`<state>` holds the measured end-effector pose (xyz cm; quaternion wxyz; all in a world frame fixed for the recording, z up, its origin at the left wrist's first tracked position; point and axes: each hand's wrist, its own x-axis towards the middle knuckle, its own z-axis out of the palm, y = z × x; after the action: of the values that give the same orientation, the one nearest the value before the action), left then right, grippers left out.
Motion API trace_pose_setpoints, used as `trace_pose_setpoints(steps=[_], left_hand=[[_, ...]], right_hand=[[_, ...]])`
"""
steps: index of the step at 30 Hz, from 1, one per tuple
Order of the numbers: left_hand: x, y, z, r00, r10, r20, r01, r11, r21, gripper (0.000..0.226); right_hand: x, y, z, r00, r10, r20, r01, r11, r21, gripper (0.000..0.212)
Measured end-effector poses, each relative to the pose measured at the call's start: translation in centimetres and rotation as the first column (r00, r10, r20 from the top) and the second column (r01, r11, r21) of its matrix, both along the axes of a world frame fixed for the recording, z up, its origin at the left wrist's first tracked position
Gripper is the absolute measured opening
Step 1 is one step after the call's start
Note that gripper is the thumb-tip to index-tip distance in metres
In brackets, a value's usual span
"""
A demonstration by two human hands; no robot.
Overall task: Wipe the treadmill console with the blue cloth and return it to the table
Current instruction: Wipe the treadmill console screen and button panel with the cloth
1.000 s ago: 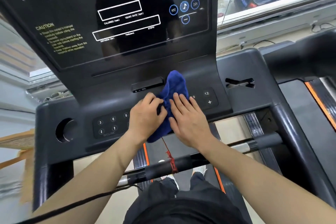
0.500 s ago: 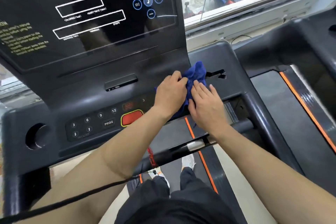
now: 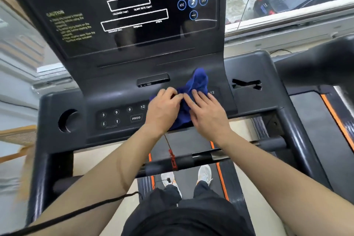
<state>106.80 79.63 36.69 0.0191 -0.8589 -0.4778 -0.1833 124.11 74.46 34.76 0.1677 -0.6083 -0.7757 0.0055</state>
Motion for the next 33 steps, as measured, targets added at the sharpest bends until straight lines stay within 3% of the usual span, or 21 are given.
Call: trace_pose_setpoints(steps=[4, 9, 15, 18, 22, 26, 30, 33], left_hand=[[-7.7, -1.3, -0.6, 0.980, 0.198, -0.014, -0.198, 0.980, 0.021, 0.020], [-16.9, -4.0, -0.3, 0.878, 0.478, -0.003, -0.478, 0.877, -0.049, 0.019], [-17.8, -4.2, 0.3, 0.780, 0.621, 0.076, -0.604, 0.779, -0.168, 0.023], [-13.8, -3.0, 0.2, 0.827, 0.548, 0.127, -0.528, 0.834, -0.163, 0.026], [-5.5, -1.1, 0.1, 0.944, 0.287, 0.162, -0.260, 0.951, -0.167, 0.027], [2.0, -0.4, -0.7, 0.982, 0.048, 0.184, -0.008, 0.977, -0.215, 0.030], [2.6, -1.1, -1.7, 0.975, -0.130, 0.178, 0.167, 0.963, -0.211, 0.034], [-2.6, -2.1, -1.9, 0.962, -0.151, 0.228, 0.182, 0.976, -0.121, 0.029]], right_hand=[[-7.7, 1.0, 0.5, 0.989, 0.146, -0.010, -0.146, 0.980, -0.132, 0.052], [-17.8, 2.5, 1.7, 0.922, 0.388, 0.001, -0.371, 0.884, -0.285, 0.057], [-19.8, 3.5, 2.3, 0.889, 0.452, 0.068, -0.409, 0.853, -0.326, 0.062], [-14.9, 3.0, 1.9, 0.930, 0.358, 0.077, -0.332, 0.913, -0.238, 0.060], [-5.5, 1.6, 0.7, 0.986, 0.148, 0.080, -0.127, 0.966, -0.223, 0.057], [0.8, -1.1, 0.0, 0.989, -0.142, 0.047, 0.149, 0.968, -0.200, 0.056], [-0.7, -3.9, -0.9, 0.947, -0.321, -0.027, 0.315, 0.940, -0.131, 0.055], [-5.3, -5.3, -1.4, 0.965, -0.260, -0.043, 0.254, 0.962, -0.104, 0.053]])
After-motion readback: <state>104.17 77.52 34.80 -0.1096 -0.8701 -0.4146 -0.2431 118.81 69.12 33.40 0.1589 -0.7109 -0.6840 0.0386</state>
